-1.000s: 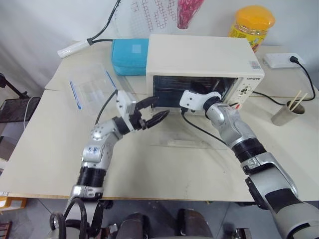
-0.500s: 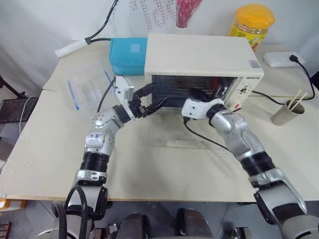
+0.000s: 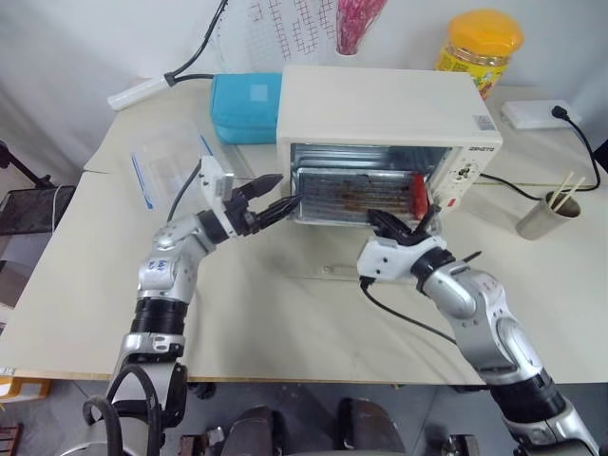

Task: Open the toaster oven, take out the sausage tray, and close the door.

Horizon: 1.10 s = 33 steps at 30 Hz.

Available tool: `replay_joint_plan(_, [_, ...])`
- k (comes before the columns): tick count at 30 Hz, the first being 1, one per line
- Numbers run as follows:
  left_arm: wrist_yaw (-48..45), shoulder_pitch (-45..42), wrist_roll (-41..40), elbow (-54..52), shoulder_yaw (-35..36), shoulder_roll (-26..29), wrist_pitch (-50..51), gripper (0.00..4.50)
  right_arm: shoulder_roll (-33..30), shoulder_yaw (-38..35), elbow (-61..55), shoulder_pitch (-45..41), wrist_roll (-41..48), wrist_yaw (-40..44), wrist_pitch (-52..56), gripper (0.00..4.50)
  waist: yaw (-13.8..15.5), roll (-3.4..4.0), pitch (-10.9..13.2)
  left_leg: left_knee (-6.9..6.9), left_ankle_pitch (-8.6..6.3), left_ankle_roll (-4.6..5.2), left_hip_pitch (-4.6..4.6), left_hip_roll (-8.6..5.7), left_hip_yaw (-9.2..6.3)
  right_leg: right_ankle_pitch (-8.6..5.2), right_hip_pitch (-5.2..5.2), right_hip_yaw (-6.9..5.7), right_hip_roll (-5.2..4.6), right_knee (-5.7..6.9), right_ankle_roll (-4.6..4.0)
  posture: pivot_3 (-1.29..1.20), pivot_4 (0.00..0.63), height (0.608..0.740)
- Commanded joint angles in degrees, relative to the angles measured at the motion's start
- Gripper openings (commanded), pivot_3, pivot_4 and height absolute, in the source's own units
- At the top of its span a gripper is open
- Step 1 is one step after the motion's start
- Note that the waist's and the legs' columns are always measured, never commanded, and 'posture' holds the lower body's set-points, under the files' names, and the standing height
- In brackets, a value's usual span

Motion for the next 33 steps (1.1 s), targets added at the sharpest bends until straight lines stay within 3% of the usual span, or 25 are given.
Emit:
replay_joint_plan(1, [0.63,3.82,-3.15,-7.91,0.42,1.93,7.31,3.66,-1.21,-1.86,-7.03,4.96,-0.7,0.55,-0.86,0.05,0.18,-0.01,0.01,-0.01,0.0,0.0,0.0,-0.02,-0.03,0.0,0.0,0.01,-0.01,0.01,0.0,0.0,0.15,0.74])
replay_joint_plan(6, [6.55,7.28,-13.02,-17.57,1.79,3.57,29.26,3.66,-3.56,-2.13,-9.23,11.15,-1.16,0.95,-3.47,0.05,1.27,-0.11,0.07,0.08,0.0,0.0,-0.02,-0.04,-0.09,0.0,0.06,0.03,-0.04,-0.02,0.0,0.0,0.15,0.74])
replay_joint_plan(15, [17.17,4.6,-23.49,-20.12,5.76,4.05,53.82,3.66,-3.41,-2.35,-7.83,8.07,-1.89,-2.42,-9.62,0.05,1.3,-0.13,0.08,0.17,0.05,-0.09,0.03,-0.01,-0.2,-0.02,0.14,0.04,-0.02,0.07,-0.04,0.0,0.15,0.74])
replay_joint_plan(21, [22.3,2.46,-27.85,-19.16,11.1,1.77,59.59,3.66,-3.47,-2.69,-5.61,5.95,-1.97,-3.18,-11.86,0.05,1.37,-0.13,0.08,0.16,0.05,-0.09,0.02,-0.03,-0.23,-0.02,0.15,0.05,-0.02,0.05,-0.04,0.0,0.15,0.74])
replay_joint_plan(28, [23.24,2.35,-29.66,-15.45,16.13,5.5,63.63,3.66,-3.62,-4.16,-3.88,5.41,-1.65,-3.88,-13.07,0.05,1.27,-0.14,0.08,0.13,0.07,-0.12,0.03,-0.05,-0.24,-0.04,0.14,0.04,0.0,0.04,-0.06,0.0,0.15,0.74])
replay_joint_plan(33, [24.75,1.07,-30.5,-14.16,17.05,4.93,66.79,3.66,-3.12,-3.59,-3.03,4.14,-1.64,-4.34,-14.08,0.05,1.38,-0.14,0.09,0.12,0.08,-0.13,0.02,-0.04,-0.24,-0.04,0.14,0.05,0.02,0.04,-0.07,0.0,0.15,0.74])
